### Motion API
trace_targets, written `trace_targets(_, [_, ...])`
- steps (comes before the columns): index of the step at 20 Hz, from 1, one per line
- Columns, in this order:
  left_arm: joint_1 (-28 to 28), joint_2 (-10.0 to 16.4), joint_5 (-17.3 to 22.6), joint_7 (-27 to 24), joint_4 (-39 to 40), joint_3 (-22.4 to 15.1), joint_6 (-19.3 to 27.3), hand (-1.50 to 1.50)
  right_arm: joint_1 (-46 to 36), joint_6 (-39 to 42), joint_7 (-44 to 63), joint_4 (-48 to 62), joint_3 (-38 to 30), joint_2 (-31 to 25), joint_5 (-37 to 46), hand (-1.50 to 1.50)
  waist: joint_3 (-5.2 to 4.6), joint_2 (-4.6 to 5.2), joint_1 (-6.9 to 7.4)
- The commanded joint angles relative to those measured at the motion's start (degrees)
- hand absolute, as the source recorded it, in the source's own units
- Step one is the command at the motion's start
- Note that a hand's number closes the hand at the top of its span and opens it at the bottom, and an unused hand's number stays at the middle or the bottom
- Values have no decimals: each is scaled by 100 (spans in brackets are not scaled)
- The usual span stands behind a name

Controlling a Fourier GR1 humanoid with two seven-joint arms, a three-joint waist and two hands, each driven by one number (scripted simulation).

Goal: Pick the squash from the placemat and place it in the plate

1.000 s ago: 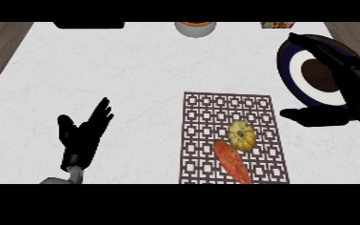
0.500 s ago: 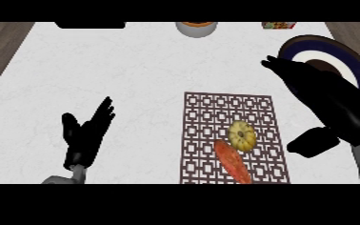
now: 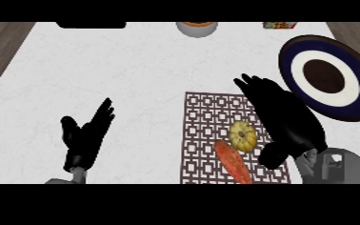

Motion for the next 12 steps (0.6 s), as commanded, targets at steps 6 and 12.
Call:
trace_targets(6, [-22,-228,-120,274,1,110,7,0,622,319,477,81,467,968,761,-150,-9,9,-38])
trace_targets(12, [59,-457,-403,3,119,117,-84,0,727,490,121,408,250,1427,1206,-150,-9,11,-30])
